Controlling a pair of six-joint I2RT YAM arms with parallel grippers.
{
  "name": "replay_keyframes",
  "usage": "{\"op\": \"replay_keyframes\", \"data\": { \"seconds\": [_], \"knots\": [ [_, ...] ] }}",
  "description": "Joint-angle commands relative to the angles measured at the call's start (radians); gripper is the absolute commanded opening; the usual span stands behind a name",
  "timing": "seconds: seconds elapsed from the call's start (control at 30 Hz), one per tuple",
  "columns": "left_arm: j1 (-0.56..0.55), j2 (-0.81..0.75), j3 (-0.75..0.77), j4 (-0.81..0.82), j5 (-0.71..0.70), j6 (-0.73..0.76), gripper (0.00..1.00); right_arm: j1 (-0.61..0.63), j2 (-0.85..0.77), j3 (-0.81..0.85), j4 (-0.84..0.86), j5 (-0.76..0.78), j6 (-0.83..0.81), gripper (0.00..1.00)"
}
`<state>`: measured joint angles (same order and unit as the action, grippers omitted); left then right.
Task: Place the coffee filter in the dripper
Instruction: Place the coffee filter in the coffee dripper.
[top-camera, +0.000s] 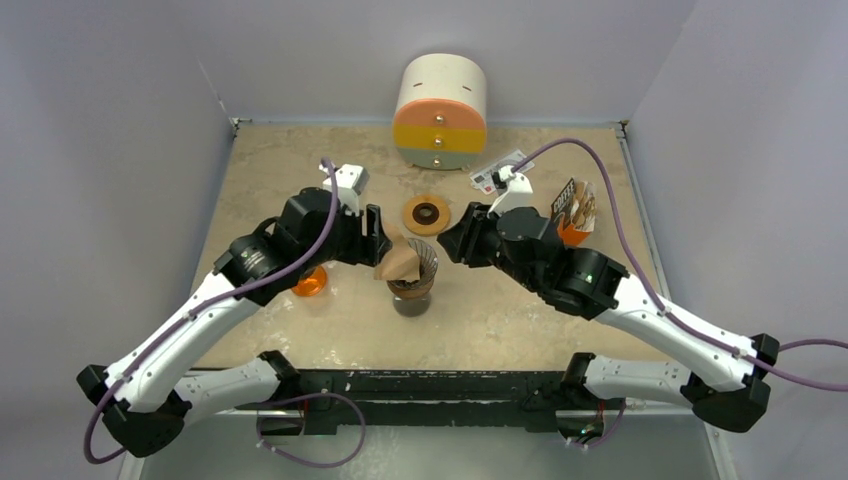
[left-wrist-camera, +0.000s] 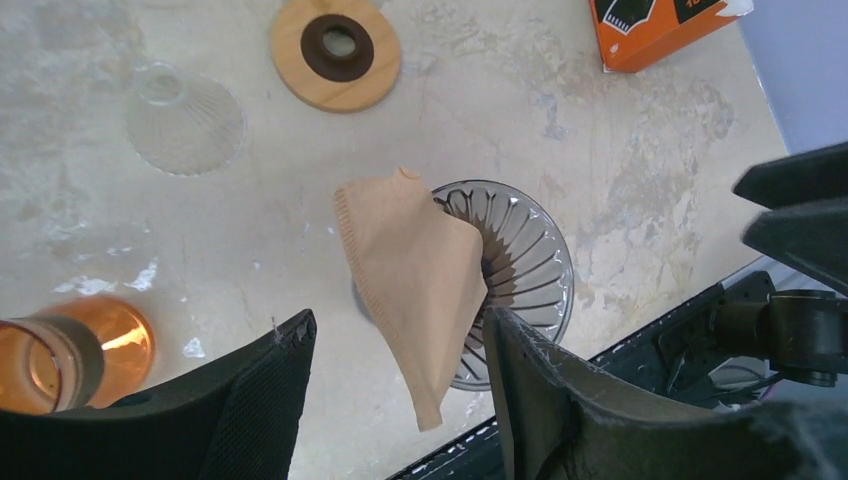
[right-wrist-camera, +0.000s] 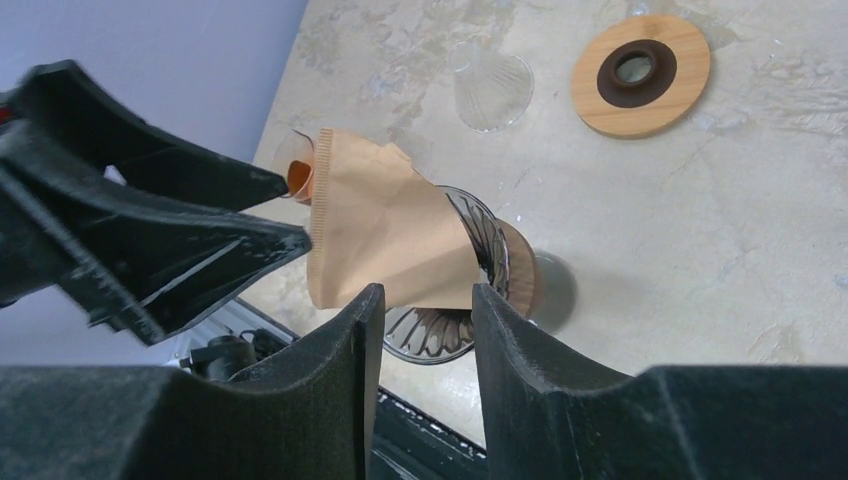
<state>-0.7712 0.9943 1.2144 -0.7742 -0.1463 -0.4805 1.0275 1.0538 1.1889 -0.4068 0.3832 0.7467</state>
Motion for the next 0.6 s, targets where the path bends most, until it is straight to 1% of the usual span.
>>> {"op": "replay_keyframes", "data": {
  "seconds": [0.0,0.13,0.3,0.43,0.57],
  "knots": [
    [0.083,0.03,-0.055,0.067,0.169,-0.055,0.61,0.005,-0.03,-0.015,0.001,0.038,-0.012,0.41],
    [0.168,0.05,-0.103,0.114,0.254,-0.071,0.59,0.005,-0.046,-0.029,0.0,0.044,-0.014,0.41],
    [0.199,0.058,-0.115,0.162,0.307,-0.078,0.51,0.005,-0.061,-0.038,-0.004,0.053,-0.017,0.41],
    [0.203,0.07,-0.11,0.177,0.324,-0.07,0.41,0.005,-0.057,-0.043,0.004,0.05,-0.02,0.41],
    [0.205,0.082,-0.108,0.193,0.343,-0.061,0.25,0.005,-0.05,-0.046,0.011,0.04,-0.022,0.41]
  ]
}}
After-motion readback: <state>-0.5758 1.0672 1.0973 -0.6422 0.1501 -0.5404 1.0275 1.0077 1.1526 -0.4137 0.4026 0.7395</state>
